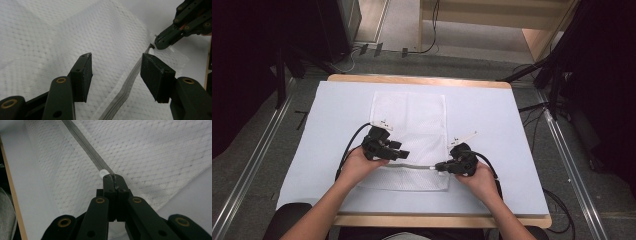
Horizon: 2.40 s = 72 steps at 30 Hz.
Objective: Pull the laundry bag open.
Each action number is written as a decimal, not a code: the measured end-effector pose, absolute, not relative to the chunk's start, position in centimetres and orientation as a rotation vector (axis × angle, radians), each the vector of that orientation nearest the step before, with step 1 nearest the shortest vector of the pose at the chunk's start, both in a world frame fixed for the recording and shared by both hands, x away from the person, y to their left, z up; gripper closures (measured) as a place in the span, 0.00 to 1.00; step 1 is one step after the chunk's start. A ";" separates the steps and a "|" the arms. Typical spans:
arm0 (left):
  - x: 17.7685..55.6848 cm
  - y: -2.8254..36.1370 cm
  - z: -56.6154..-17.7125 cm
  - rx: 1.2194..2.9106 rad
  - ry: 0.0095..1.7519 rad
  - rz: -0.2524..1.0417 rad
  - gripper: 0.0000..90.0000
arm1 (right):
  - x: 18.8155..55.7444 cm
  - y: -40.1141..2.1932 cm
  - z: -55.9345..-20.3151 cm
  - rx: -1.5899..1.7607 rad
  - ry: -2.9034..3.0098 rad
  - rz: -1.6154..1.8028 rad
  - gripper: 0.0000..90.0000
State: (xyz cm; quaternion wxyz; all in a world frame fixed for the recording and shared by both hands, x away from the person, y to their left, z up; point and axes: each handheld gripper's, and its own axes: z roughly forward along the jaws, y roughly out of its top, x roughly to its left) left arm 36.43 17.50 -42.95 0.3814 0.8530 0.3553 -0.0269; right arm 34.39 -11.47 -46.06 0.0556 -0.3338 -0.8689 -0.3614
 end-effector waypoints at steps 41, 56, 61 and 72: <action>35.2 10.1 -45.5 2.255 0.784 -0.172 0.85 | 34.3 -12.8 -46.9 -1.023 -2.744 -1.139 0.99; 35.1 9.0 -46.5 2.261 0.767 -0.183 0.90 | 34.1 -12.8 -46.9 -1.009 -2.761 -1.150 0.98; 34.8 8.7 -46.8 2.267 0.755 -0.184 0.93 | 34.1 -12.8 -46.9 -1.007 -2.763 -1.154 0.98; 35.2 8.9 -46.8 2.252 0.787 -0.243 0.98 | 33.9 -12.9 -47.1 -0.989 -2.766 -1.188 0.98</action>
